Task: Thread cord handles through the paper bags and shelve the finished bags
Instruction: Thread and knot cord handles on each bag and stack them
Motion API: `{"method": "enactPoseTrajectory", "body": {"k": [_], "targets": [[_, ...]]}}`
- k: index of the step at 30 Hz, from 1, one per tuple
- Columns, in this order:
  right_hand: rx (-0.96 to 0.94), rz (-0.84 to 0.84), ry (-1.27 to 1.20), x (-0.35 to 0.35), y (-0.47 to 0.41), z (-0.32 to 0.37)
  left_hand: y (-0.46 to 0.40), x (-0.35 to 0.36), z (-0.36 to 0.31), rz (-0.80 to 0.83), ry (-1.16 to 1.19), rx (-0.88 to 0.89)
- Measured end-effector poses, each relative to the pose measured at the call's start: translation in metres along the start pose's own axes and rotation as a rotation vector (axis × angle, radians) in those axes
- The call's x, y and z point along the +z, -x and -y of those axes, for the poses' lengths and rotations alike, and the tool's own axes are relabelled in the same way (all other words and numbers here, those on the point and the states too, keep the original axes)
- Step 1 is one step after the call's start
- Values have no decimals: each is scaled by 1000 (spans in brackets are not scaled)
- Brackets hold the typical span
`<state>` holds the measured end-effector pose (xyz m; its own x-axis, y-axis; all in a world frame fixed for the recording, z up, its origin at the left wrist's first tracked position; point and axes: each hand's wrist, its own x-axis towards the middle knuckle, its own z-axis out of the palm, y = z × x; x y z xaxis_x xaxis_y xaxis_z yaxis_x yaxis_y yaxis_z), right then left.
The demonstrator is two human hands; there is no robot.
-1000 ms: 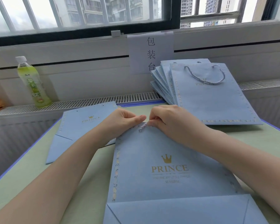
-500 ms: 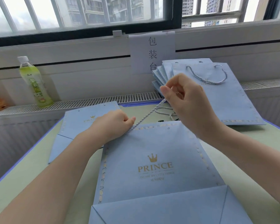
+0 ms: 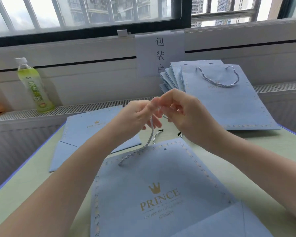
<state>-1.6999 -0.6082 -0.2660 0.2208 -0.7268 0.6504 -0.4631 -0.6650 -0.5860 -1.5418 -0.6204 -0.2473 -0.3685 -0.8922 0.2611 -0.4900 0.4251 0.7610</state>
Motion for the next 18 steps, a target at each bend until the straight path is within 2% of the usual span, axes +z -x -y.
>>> {"method": "enactPoseTrajectory", "body": {"k": [2,4,8,10,12,14,16,18], "targets": [[-16,-2,60,1,1,-1,4,6,-1,85,79,59],[-42,-20,152,0,0,-4,2,6,7,60,74,78],[-83,13,499,-6,-4,-18,-1,-1,21,-146,206,117],[-72,38,541,-7,-5,-23,-2,-5,27,-235,190,200],[-49,48,543,-7,-4,-23,-2,-5,30,-217,190,241],[-20,44,570,-7,-5,-22,0,-4,29,-129,255,213],[98,39,418,-9,-8,-21,0,-3,25,-19,293,164],[310,48,-2,-11,-11,-15,2,-1,22,113,209,132]]}}
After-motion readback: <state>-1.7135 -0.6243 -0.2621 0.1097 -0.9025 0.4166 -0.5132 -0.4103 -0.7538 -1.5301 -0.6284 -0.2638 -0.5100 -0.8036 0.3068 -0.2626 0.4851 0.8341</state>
